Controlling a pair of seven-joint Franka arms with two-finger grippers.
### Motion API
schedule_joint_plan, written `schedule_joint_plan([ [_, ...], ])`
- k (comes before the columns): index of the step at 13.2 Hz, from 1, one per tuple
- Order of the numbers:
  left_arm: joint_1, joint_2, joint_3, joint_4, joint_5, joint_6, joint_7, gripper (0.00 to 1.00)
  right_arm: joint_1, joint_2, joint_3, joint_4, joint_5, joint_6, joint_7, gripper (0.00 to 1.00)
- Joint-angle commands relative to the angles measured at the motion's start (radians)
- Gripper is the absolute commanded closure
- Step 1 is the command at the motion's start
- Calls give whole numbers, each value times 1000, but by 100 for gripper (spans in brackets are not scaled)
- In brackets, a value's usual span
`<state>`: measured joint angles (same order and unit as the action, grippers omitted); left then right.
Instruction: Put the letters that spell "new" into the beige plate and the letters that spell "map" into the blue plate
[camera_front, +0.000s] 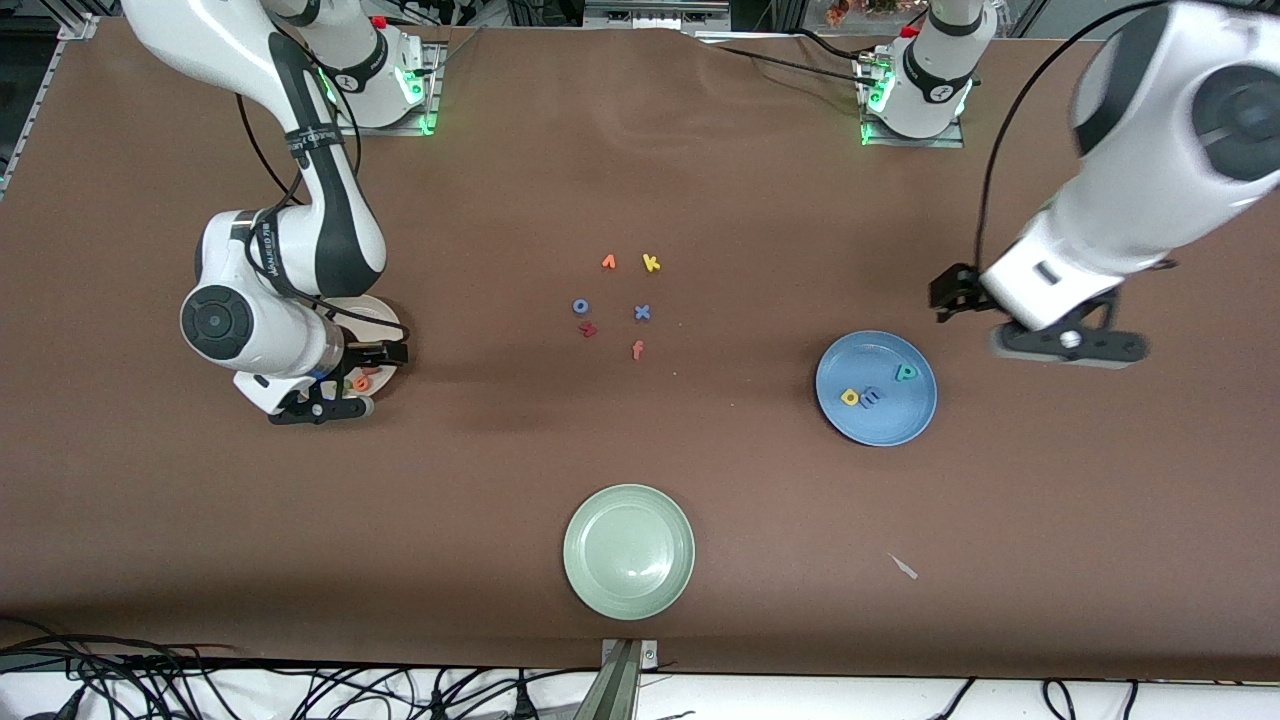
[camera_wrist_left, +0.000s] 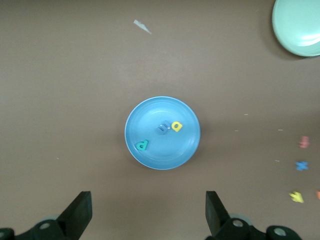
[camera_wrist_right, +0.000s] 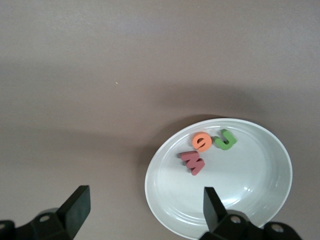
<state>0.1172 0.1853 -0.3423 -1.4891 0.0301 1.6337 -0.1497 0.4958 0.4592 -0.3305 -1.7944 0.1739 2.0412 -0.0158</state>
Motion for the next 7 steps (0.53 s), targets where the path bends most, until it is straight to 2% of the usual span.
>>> schedule_joint_plan([
  [1, -100, -93, 158, -48, -76, -2, 39, 0, 0, -4, 2, 30, 19, -44, -13, 0],
  [2, -108, -143, 172, -91, -69, 11, 36, 0, 0, -4, 2, 42, 19, -56, -13, 0],
  [4, -148, -291, 224, -276, -65, 63, 39, 0, 0, -2, 2, 55, 19, -58, -15, 0],
  [6, -206, -311, 311, -307, -65, 64, 58, 0, 0, -7, 1, 56, 19, -71, -19, 0],
  [7, -196, -304, 313, -300, -65, 66, 73, 0, 0, -16, -2, 67, 19, -105, -19, 0],
])
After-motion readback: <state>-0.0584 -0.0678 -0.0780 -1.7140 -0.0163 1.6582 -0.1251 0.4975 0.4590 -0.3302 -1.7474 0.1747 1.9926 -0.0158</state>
